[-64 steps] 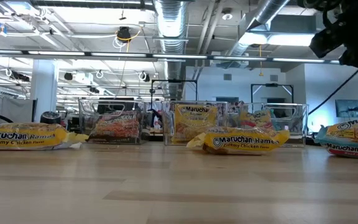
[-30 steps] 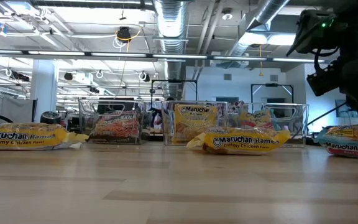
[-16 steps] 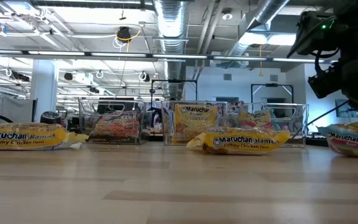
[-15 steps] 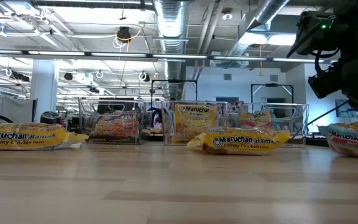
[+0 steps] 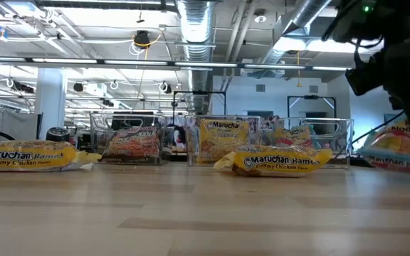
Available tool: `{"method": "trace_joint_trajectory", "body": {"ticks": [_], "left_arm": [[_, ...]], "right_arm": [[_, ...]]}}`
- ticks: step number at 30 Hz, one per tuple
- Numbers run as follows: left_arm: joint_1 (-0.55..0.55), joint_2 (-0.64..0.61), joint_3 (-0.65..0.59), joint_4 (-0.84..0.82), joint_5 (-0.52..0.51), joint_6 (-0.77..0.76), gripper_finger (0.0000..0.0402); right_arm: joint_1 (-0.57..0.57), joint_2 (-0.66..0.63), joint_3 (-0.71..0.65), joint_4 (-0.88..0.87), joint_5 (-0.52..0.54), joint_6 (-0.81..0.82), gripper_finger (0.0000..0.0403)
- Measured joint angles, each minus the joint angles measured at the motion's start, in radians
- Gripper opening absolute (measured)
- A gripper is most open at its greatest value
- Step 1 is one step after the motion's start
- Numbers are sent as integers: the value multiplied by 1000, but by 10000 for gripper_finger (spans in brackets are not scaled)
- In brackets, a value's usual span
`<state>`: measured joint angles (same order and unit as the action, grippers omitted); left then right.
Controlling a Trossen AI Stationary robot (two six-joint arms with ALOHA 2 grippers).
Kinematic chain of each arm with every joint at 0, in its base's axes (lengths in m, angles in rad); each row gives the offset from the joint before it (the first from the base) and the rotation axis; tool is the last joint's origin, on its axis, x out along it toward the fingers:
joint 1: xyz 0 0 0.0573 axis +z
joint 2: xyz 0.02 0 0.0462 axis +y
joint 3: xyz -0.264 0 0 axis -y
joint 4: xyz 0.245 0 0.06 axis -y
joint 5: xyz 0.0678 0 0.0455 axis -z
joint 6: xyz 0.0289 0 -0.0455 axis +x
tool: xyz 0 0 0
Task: Sort Maruchan noodles
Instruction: Put the blue noodle pack into the right transparent bin
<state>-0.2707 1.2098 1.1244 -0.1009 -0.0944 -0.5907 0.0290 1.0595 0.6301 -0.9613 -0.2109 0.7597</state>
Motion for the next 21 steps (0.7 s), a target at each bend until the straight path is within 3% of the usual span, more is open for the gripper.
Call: {"method": "trace_joint_trajectory", "body": {"ticks": [21], "left_arm": [[126, 0, 0, -53, 4, 6, 137]], "right_arm": [[172, 0, 326, -227, 199, 30, 3]]}}
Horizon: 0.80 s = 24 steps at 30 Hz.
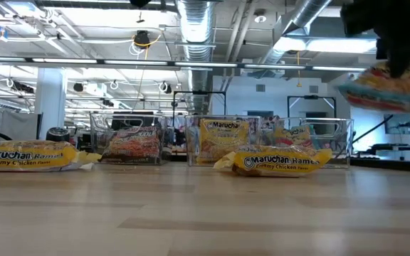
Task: Sort Maruchan noodles
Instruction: Put the blue noodle pack into the right transparent bin
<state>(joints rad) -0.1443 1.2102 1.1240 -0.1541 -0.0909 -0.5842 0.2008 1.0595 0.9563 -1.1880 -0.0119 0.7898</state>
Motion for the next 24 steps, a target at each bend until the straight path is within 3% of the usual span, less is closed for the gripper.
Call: {"method": "trace_joint_trajectory", "body": {"ticks": [11, 24], "left_arm": [[110, 0, 0, 2, 9, 33, 137], [305, 0, 0, 1, 159, 86, 137]], "right_arm": [[-126, 0, 146, -39, 116, -147, 3], [-402, 1, 202, 24, 235, -414, 6]]}}
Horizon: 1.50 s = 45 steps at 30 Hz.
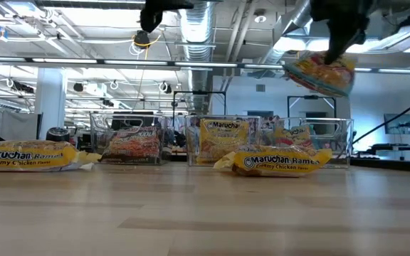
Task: Sort Maruchan noodles
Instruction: Put the blue noodle pack into the right transparent bin
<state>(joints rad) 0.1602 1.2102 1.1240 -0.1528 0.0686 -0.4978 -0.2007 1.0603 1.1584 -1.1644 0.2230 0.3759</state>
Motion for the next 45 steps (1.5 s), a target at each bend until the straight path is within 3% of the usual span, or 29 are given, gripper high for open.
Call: {"method": "trace_joint_trajectory", "body": {"ticks": [9, 18, 27, 45], "left_arm": [[142, 0, 0, 0, 125, 37, 137], [261, 0, 0, -35, 196, 98, 137], [344, 0, 0, -86, 215, 171, 137], [393, 0, 0, -112, 214, 233, 137]], "right_arm": [[-184, 13, 1, 173, 9, -216, 7], [-289, 111, 1, 283, 77, -433, 8], [-306, 238, 1, 279, 174, -626, 8], [-295, 409, 1, 234, 227, -856, 8]]}}
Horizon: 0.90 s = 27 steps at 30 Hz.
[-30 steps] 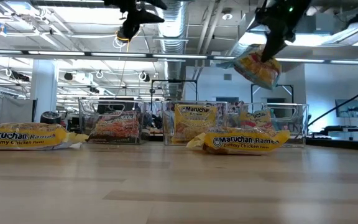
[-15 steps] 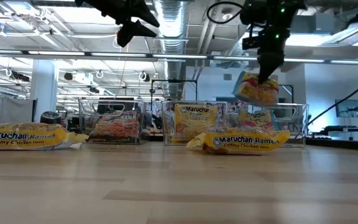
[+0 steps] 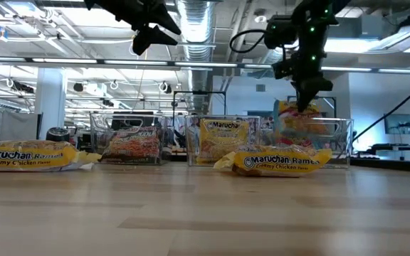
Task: Sort Maruchan noodles
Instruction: Put the blue noodle pack into the right transparent bin
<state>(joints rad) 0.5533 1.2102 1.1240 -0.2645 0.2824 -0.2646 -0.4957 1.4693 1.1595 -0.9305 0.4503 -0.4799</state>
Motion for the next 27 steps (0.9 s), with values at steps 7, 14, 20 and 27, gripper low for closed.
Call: {"method": "trace_joint_trajectory", "body": {"ticks": [7, 14, 20, 27], "left_arm": [[0, 0, 0, 1, -11, 1, 137], [0, 0, 0, 1, -37, 1, 137], [0, 0, 0, 1, -37, 1, 137], [0, 0, 0, 1, -33, 1, 137]], "right_arm": [[22, 67, 0, -4, 1, 5, 8], [47, 124, 0, -6, 1, 44, 8], [46, 175, -1, -14, 13, 97, 8], [32, 175, -1, -12, -21, 137, 9]]}}
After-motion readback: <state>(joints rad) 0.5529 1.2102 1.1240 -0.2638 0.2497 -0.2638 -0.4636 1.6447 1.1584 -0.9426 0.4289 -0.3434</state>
